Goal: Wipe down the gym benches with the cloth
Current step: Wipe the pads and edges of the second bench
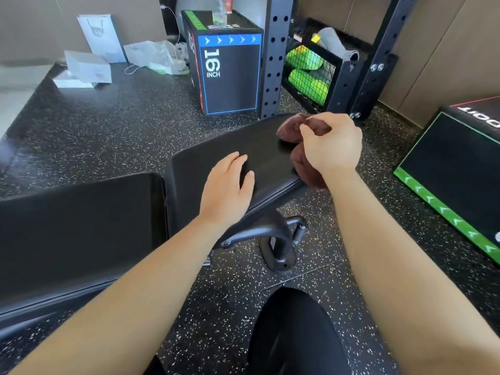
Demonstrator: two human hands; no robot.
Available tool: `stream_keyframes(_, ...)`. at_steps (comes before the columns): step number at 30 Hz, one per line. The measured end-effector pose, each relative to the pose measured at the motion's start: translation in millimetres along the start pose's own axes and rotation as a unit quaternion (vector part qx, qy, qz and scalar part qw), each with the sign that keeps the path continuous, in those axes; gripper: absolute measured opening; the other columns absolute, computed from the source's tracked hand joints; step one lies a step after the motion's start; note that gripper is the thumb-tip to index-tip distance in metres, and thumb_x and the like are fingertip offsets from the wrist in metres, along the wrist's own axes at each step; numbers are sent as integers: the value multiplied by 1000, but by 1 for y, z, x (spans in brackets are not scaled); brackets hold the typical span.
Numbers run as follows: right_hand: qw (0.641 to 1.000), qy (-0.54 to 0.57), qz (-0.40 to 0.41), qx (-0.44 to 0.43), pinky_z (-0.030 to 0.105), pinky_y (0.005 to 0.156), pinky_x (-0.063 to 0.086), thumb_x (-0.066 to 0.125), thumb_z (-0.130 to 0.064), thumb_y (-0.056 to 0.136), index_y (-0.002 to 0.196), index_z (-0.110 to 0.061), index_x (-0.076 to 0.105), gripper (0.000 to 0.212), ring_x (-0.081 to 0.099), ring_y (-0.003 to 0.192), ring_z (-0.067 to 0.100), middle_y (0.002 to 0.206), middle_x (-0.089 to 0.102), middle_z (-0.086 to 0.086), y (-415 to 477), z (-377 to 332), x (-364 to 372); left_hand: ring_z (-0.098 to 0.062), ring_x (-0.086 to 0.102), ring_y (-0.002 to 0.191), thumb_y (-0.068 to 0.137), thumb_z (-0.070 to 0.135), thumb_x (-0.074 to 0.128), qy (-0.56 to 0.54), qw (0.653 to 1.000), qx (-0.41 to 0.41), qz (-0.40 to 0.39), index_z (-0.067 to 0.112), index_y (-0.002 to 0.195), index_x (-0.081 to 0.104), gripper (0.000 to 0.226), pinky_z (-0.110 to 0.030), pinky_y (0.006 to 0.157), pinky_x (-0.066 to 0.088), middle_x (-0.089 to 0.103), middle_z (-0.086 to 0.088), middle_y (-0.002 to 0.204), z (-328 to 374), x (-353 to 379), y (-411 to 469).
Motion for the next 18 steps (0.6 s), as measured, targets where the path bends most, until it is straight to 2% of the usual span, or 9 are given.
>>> stream_keyframes(6,1000,-6,-15,4,42,88,50,61,-41,83,99,-29,68,21,56,107,28,109,66,1,-7,-4,-3,-18,31,136,96,30,42,2,1000,5,-6,13,137,43,45,-34,113,22,38,-3,147,2,-1,-2)
stream_keyframes(9,999,-32,-12,-33,41,86,47,62,-41,83,96,-30,67,18,48,113,25,119,58,-7,-37,-5,0,-17,30,136,96,28,43,-10,1000,5,-15,12,137,44,44,-30,112,21,38,-3,147,2,-4,-6)
stream_keyframes(12,995,-64,-1,-73,46,85,45,63,-41,83,96,-32,68,17,42,117,25,123,54,-8,-75,-8,9,-14,29,136,96,30,43,-19,999,22,-37,14,138,43,45,-23,110,17,37,-1,147,-7,-14,-19)
stream_keyframes(18,983,-70,-30,-169,48,77,41,69,-35,78,87,-33,68,9,46,112,28,117,59,-8,-133,-39,45,-9,27,136,95,36,41,32,997,16,-65,22,139,41,46,-22,108,19,35,7,148,-53,-46,-65)
Point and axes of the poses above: each hand's wrist, its own y-axis towards the middle knuckle, its own x-axis out of the palm, z = x × y, the point moved 4 cm from there along y, towards the middle knuckle
